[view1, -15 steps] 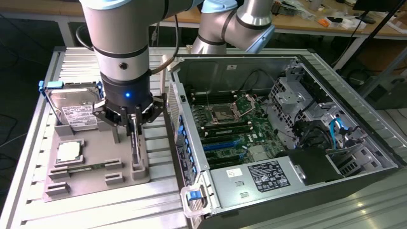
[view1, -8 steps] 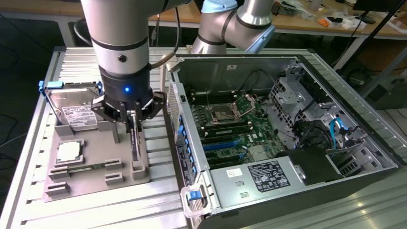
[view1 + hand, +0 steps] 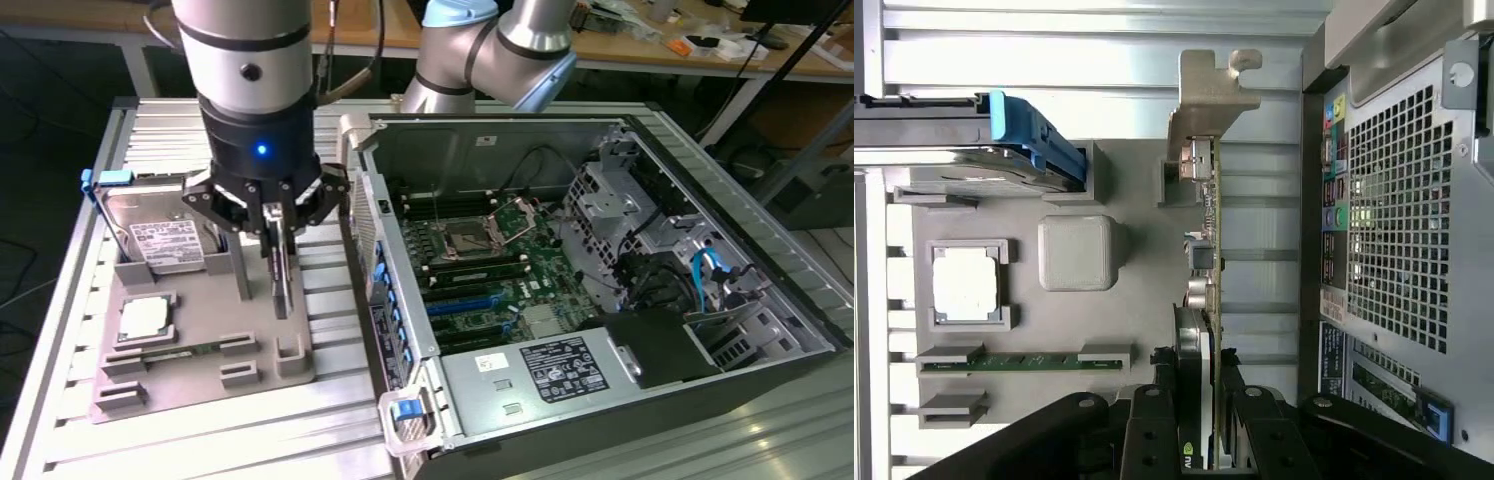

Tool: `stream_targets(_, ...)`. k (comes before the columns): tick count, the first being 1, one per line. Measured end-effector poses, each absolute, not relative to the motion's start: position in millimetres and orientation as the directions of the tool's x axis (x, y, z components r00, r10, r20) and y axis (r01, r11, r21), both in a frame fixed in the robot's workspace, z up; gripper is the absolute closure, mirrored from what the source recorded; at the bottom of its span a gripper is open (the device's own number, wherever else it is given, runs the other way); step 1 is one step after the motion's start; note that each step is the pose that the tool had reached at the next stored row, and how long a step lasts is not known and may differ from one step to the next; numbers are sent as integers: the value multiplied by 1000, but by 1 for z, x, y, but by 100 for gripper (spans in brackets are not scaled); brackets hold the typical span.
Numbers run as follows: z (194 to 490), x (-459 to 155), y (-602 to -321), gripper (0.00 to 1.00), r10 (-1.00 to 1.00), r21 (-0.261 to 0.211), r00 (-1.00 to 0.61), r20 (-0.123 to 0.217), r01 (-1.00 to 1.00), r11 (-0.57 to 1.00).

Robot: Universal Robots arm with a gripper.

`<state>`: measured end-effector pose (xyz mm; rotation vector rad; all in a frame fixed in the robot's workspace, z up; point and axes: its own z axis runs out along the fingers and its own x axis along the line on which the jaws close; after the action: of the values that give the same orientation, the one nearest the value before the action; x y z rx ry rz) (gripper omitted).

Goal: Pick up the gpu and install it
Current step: 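Pick up the gpu and move the gpu toward the slot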

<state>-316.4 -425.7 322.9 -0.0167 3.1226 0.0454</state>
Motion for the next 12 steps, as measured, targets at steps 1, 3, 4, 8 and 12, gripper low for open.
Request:
stream_targets(1, 327, -316, -425, 73, -10, 29, -1000, -19, -11, 1000)
stream_targets(3, 336, -316, -424, 73, -10, 28, -1000, -19, -11, 1000)
stream_targets(4, 341, -316, -424, 73, -10, 27, -1000, -19, -11, 1000)
stream_targets(8, 359, -316, -421, 73, -10, 25, -1000, -19, -11, 1000)
stream_targets(12, 377, -316, -419, 73, -11, 23, -1000, -19, -11, 1000)
